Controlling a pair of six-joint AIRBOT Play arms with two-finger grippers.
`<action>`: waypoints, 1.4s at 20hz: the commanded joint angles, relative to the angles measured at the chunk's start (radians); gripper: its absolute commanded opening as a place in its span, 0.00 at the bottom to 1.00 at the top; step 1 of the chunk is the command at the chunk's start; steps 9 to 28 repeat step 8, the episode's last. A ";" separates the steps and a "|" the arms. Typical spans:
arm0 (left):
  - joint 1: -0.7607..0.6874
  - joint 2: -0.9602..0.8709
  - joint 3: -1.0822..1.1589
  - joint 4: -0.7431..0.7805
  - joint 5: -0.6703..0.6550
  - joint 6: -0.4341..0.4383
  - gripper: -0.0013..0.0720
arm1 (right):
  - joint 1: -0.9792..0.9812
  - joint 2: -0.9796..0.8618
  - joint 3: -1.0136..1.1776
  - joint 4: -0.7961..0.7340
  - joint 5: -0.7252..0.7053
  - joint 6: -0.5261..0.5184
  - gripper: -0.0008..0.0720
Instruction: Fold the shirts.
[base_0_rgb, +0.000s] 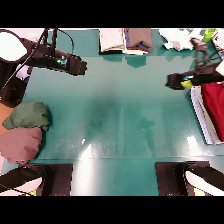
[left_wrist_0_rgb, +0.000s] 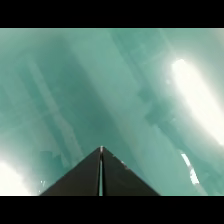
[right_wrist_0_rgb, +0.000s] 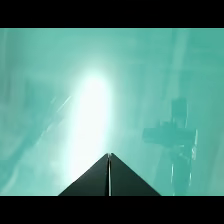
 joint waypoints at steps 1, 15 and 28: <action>0.000 -0.001 0.001 0.001 0.002 0.000 0.05 | 0.153 -0.039 0.001 0.007 -0.005 -0.016 0.04; 0.000 -0.001 0.001 0.001 0.002 0.000 0.05 | 0.179 -0.055 0.002 0.007 -0.005 -0.016 0.04; 0.000 -0.001 0.001 0.001 0.002 0.000 0.05 | 0.179 -0.055 0.002 0.007 -0.005 -0.016 0.04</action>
